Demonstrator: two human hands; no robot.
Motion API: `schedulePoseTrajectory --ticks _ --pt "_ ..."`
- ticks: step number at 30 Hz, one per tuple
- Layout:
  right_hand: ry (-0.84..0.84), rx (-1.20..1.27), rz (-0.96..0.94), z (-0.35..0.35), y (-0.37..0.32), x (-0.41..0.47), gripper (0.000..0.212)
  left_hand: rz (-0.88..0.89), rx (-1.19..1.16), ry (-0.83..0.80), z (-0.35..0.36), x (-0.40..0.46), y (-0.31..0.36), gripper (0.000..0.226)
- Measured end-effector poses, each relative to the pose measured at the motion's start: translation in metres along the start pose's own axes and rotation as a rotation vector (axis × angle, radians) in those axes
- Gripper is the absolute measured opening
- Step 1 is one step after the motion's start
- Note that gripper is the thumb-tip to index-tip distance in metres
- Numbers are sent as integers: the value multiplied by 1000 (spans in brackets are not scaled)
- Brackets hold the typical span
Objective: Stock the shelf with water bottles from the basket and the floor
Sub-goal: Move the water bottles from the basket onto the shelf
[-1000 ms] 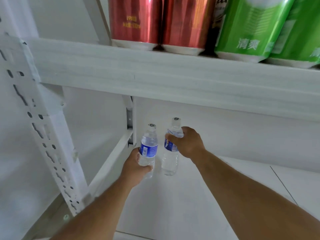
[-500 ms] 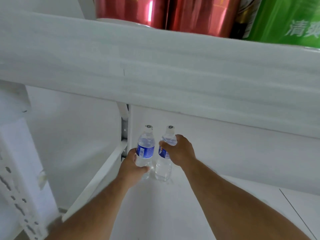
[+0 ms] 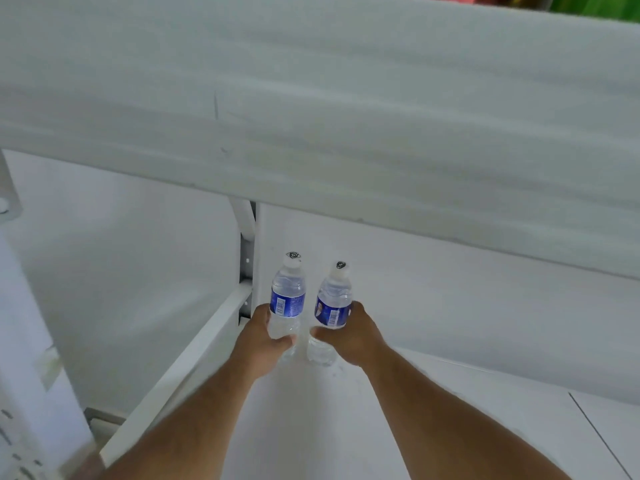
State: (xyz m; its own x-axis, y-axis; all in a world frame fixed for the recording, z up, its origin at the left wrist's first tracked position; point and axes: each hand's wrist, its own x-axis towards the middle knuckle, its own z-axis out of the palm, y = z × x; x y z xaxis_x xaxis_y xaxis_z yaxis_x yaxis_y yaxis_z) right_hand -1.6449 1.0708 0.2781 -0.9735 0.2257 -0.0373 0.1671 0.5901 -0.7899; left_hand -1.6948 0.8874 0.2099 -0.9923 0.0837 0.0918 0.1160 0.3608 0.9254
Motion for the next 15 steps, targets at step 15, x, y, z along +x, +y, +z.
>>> schedulePoseTrajectory --ticks 15 --pt "68 2 97 28 10 23 50 -14 130 19 3 19 11 63"
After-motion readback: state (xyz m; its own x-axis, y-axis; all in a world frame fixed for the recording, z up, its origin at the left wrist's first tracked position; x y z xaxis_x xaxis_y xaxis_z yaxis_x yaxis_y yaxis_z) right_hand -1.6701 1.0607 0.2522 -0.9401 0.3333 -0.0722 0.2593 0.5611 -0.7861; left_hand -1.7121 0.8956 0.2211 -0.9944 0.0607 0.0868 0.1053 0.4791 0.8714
